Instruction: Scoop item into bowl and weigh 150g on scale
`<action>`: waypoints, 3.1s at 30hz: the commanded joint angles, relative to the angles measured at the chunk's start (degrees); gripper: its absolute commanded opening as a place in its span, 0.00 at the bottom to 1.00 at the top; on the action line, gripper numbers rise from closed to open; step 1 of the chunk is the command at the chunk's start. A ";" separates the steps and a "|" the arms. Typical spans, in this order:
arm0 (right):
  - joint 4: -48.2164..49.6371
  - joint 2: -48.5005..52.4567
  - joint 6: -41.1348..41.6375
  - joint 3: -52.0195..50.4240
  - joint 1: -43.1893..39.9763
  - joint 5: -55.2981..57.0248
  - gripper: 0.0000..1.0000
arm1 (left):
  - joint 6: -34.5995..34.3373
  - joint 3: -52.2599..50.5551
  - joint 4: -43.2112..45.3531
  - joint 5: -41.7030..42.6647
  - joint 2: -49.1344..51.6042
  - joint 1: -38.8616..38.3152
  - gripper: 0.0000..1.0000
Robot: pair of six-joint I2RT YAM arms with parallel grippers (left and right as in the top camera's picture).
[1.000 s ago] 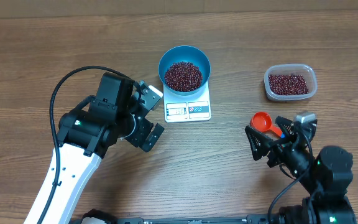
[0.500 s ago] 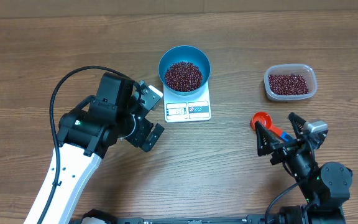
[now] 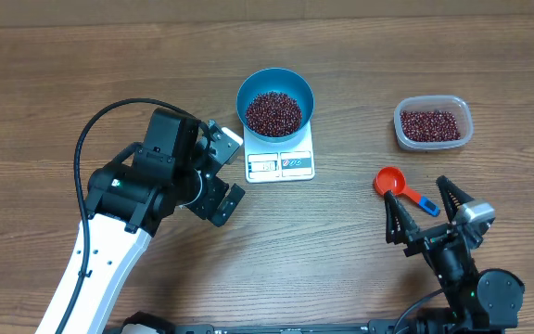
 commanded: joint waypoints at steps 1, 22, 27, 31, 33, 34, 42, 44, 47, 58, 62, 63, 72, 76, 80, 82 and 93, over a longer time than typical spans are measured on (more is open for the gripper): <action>1.90 -2.43 -0.28 -2.84 -0.24 0.96 1.00 | 1.27 0.98 0.04 0.07 0.17 0.22 1.00; 14.32 -2.43 -0.28 -13.22 0.07 7.10 1.00 | 1.27 0.98 0.04 0.07 0.17 0.22 1.00; 7.28 -2.43 -0.26 -13.22 0.07 8.17 1.00 | 1.27 0.98 0.04 0.07 0.17 0.22 1.00; 7.50 -2.43 -0.28 -13.22 0.07 9.55 1.00 | 1.27 0.98 0.04 0.07 0.17 0.22 1.00; 7.50 -2.43 -0.28 -13.22 0.07 9.53 1.00 | 1.27 0.98 0.04 0.07 0.17 0.22 1.00; 7.48 -2.40 -0.28 -13.22 0.07 9.55 1.00 | 1.27 0.98 0.04 0.07 0.17 0.22 1.00; 7.39 -2.40 -0.26 -13.22 0.07 9.73 1.00 | 1.27 0.98 0.04 0.04 0.17 0.22 1.00; 7.39 -2.43 -0.26 -13.20 0.07 9.73 1.00 | 1.27 0.98 0.04 0.04 0.17 0.22 1.00; 7.54 -2.40 -0.26 -13.20 0.07 9.70 1.00 | 1.27 0.98 0.04 0.04 0.17 0.22 1.00; 7.54 -2.43 -0.26 -13.20 0.07 9.73 1.00 | 1.27 0.98 0.04 0.04 0.17 0.22 1.00; 7.54 -2.40 -0.26 -13.20 0.07 9.73 1.00 | 1.27 0.98 0.04 0.07 0.17 0.22 1.00; 7.54 -2.40 -0.26 -13.20 0.07 9.73 1.00 | 1.27 0.98 0.04 0.04 0.17 0.22 1.00; 7.54 -2.38 -0.26 -13.20 0.07 9.73 1.00 | 1.27 0.98 0.04 0.04 0.17 0.22 0.99; 7.54 -2.38 -0.26 -13.20 0.07 9.73 1.00 | 1.27 0.98 0.04 0.04 0.17 0.22 1.00; 7.54 -2.38 -0.26 -13.20 0.07 9.73 1.00 | 1.27 0.98 0.04 0.04 0.17 0.22 1.00; 7.54 -2.38 -0.26 -13.20 0.07 9.73 1.00 | 1.27 0.98 0.04 0.04 0.17 0.22 1.00; 7.54 -2.38 -0.26 -13.20 0.07 9.73 1.00 | 1.27 0.98 0.04 0.04 0.17 0.22 1.00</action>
